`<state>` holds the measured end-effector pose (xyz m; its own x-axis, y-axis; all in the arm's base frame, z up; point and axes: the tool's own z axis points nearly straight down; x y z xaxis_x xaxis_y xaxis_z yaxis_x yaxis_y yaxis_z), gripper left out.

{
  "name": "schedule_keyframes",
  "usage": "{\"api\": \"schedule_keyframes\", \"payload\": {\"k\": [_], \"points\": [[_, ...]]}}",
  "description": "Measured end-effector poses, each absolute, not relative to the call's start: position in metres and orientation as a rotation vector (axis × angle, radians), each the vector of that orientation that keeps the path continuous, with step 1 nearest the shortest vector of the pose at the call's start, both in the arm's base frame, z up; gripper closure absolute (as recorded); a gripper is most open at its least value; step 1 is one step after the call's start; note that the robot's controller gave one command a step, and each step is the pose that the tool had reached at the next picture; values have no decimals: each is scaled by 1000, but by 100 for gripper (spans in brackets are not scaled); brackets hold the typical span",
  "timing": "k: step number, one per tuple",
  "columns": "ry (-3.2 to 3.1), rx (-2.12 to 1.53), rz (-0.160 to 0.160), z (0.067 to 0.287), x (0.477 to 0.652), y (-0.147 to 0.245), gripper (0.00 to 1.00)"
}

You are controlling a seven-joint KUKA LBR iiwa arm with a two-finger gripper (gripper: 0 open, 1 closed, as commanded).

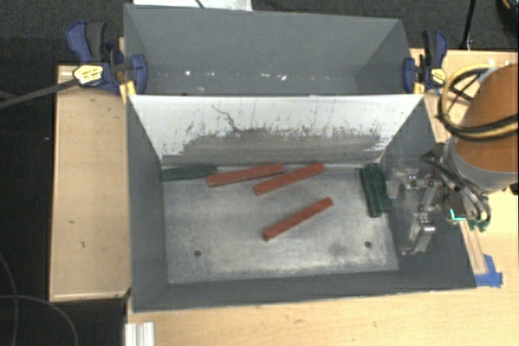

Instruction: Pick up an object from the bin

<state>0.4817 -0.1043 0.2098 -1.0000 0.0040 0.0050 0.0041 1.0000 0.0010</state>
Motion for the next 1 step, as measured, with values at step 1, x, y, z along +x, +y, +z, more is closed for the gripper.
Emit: {"api": "schedule_keyframes", "payload": {"k": [1], "points": [[-3134,237,-3,95,561,-77,0]]}}
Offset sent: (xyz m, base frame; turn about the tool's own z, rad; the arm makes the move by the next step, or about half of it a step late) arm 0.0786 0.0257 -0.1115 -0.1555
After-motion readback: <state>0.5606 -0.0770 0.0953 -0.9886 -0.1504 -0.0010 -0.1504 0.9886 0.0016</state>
